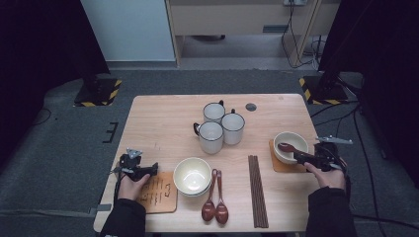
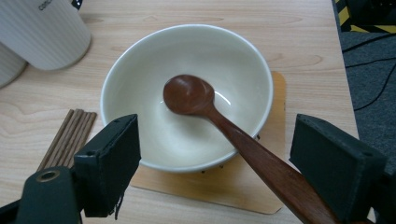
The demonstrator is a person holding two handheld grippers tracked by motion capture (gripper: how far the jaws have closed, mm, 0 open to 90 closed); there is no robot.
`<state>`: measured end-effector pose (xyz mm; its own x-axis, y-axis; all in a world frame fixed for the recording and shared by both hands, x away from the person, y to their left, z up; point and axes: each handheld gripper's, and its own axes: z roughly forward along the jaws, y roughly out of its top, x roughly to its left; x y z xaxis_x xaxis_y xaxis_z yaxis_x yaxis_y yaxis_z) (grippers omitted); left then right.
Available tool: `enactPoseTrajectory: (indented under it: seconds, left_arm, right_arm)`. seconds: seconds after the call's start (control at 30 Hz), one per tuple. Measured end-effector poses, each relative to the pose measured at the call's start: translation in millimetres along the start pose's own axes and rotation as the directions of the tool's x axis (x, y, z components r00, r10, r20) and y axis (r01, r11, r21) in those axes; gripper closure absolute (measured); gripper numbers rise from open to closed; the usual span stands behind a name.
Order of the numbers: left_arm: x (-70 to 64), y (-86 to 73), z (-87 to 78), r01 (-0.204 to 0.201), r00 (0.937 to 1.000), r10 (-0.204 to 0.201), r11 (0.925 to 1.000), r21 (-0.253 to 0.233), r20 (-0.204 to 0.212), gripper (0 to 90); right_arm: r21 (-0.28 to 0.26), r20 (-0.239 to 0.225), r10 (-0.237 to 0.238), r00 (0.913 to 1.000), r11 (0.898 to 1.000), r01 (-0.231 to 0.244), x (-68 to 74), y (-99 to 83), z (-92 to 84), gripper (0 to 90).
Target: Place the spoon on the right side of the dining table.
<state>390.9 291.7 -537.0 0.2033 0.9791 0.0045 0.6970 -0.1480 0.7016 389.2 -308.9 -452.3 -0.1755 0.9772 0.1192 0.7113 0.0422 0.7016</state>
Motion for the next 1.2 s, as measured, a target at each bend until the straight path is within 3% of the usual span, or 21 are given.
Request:
enactPoseTrajectory:
  seconds: [1.2]
  left_arm:
    - [0.0,0.0,0.0,0.000,1.0000,0.000,1.0000,0.000,0.000,1.0]
  right_arm:
    - [0.018,-0.061,-0.053,0.9967,0.998,0.055,16.6,-14.8,-16.6,16.2]
